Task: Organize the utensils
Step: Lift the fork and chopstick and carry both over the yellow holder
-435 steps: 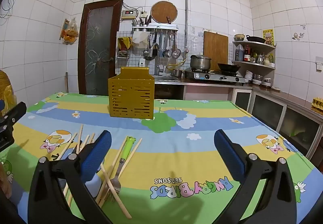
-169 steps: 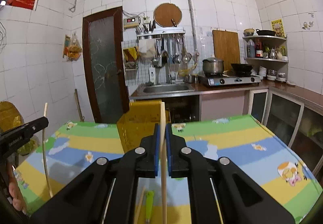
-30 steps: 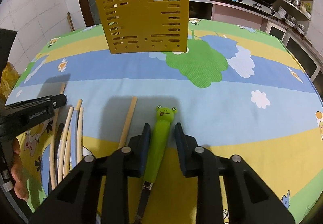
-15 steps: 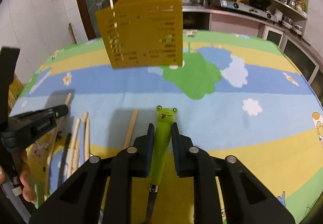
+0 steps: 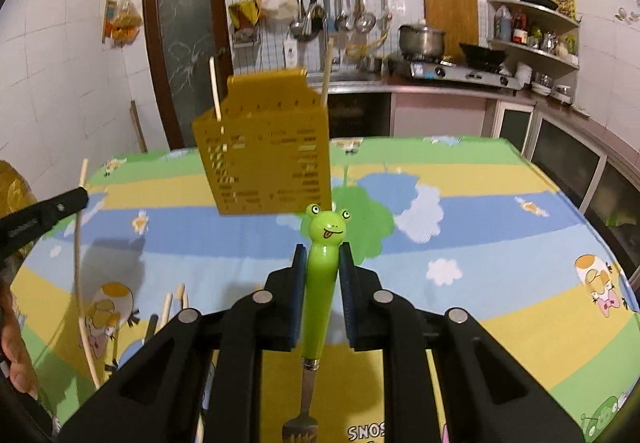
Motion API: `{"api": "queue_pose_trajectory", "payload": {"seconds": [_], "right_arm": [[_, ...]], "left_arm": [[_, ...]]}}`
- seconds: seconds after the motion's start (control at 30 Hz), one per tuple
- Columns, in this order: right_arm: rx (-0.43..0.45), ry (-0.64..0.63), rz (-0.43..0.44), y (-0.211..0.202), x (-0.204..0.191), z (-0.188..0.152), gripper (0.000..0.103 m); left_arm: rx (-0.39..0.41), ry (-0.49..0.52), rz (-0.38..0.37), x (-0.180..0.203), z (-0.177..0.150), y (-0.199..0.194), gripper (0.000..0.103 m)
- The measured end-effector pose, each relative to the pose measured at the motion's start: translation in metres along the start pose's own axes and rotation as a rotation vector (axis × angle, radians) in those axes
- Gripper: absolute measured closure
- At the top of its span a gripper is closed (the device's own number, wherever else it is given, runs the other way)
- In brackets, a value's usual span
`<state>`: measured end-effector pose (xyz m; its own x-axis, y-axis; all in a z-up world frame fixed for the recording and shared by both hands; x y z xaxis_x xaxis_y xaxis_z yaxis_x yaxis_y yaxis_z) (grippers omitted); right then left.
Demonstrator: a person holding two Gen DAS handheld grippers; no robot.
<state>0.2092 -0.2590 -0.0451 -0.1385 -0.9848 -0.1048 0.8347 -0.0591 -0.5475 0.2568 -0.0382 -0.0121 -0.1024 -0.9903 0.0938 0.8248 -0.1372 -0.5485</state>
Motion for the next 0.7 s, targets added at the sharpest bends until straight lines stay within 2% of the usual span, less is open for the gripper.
{"api": "queue_pose_trajectory", "payload": {"seconds": [0.13, 0.33, 0.7], "right_arm": [[0.045, 0.005, -0.004, -0.009, 0.003, 0.012, 0.087], [0.11, -0.007, -0.013, -0.02, 0.005, 0.029, 0.087], [0.136, -0.002, -0.007, -0.024, 0.005, 0.029, 0.087]], "left_arm": [[0.073, 0.019, -0.032, 0.008, 0.016, -0.018, 0.098], [0.131, 0.008, -0.054, 0.011, 0.026, -0.034, 0.098], [0.186, 0.021, -0.069, 0.009, 0.025, -0.04, 0.098]]}}
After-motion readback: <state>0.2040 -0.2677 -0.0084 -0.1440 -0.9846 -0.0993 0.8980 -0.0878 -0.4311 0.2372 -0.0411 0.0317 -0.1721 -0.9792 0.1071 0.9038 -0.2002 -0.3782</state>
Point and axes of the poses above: each gripper's, at about its wrist camera, not at the fingertips, and y roughly the way its jaws point, x to its right, z to its top, the point moved 10 cm from there along y, roughly the way its jaws point, and after that the axes turned 1 degree about y, right-handed, at the moved point
